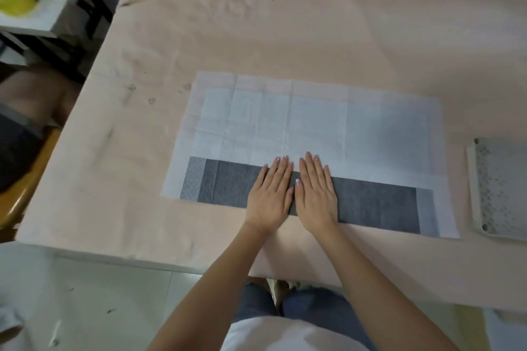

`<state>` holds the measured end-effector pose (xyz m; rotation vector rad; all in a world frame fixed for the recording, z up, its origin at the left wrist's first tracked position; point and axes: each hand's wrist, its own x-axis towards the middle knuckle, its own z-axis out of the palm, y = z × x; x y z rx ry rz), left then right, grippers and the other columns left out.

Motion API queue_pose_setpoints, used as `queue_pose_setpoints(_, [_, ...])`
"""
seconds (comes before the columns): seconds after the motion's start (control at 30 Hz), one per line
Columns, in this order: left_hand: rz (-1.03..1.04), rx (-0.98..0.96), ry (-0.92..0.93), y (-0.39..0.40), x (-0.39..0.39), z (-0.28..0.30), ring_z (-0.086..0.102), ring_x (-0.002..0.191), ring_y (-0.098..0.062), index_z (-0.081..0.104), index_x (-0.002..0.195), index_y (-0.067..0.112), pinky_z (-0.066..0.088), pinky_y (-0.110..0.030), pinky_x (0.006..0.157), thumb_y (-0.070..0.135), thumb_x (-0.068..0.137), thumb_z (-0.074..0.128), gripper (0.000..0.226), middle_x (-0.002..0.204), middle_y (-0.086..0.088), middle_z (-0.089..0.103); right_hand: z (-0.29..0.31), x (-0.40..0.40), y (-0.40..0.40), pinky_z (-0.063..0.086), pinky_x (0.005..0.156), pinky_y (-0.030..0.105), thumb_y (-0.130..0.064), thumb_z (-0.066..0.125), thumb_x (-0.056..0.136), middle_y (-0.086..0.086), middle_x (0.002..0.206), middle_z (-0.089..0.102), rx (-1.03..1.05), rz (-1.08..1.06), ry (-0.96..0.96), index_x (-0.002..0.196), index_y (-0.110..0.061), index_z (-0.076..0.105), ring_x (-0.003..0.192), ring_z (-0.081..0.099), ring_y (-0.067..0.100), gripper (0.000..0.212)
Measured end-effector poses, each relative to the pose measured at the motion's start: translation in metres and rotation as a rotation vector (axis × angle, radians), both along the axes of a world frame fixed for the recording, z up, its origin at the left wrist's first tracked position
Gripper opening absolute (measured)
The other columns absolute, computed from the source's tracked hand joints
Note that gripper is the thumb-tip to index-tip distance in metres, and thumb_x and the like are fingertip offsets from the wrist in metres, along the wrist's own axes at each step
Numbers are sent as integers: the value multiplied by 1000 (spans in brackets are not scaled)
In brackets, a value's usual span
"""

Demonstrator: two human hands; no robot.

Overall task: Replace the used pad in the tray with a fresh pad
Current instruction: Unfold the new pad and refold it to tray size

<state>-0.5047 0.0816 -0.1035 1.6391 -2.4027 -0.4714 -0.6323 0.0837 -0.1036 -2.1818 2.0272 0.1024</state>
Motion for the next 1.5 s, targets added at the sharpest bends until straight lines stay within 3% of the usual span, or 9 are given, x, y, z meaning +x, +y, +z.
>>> queue_pose_setpoints(0.27, [104,-35,-48,-12,89,-5,27,142,-24,36,143,5,20,-39,117,29,99,29,52,152,-10,32,4,1,1,13,117,41,-25,19,96,12,153,27,-90,-28,-160,144,-1,32,144,20,25,55])
queue_pose_setpoints(0.4, [261,-28,-29,-18,124,-2,23,143,-23,34,144,4,16,-37,118,28,98,26,53,152,-9,30,1,0,2,17,117,43,-21,23,96,11,152,29,-113,-35,-212,143,-1,33,143,23,25,52])
queue_pose_setpoints(0.73, [291,-40,-26,-26,166,1,22,143,-23,33,144,1,17,-37,117,29,98,21,55,152,-12,30,0,0,1,15,118,42,-19,24,96,7,153,28,-102,-58,-245,145,-4,32,144,20,21,51])
queue_pose_setpoints(0.9, [310,-58,-8,-29,163,6,33,138,-28,43,139,0,24,-40,114,29,96,26,55,147,-15,40,6,4,0,15,118,41,-20,24,96,6,152,29,-99,-57,-252,144,-4,34,143,22,21,51])
queue_pose_setpoints(1.03, [345,-80,9,-53,146,24,55,112,-37,58,123,3,40,-44,94,32,86,37,51,128,-16,57,16,1,-10,25,115,41,-12,44,92,10,144,44,-169,-107,-332,132,-2,52,134,40,25,41])
queue_pose_setpoints(1.1, [290,-68,6,-79,130,35,55,112,-36,56,127,3,40,-44,94,32,87,44,50,128,-15,58,23,-8,-25,25,113,39,-2,54,86,13,141,48,-193,-131,-329,127,0,55,130,45,27,42])
queue_pose_setpoints(1.2, [146,-31,-15,-128,97,47,51,118,-35,52,131,3,37,-43,97,25,86,61,51,132,-16,55,37,-27,-61,18,113,34,-2,53,84,13,146,42,-164,-160,-259,133,-1,49,135,39,27,49])
queue_pose_setpoints(1.37, [-53,25,-152,-200,37,56,40,128,-27,37,142,11,29,-37,101,35,92,51,56,143,-8,42,50,-67,-130,20,112,34,-11,49,86,9,153,29,-37,-164,-116,144,-6,33,140,28,23,61])
queue_pose_setpoints(1.5, [-66,115,-195,-242,10,57,41,125,-29,34,142,13,36,-40,96,38,91,54,61,139,-10,42,55,-99,-174,25,106,36,-20,54,84,9,146,37,55,-139,-39,140,-11,37,133,34,26,59])
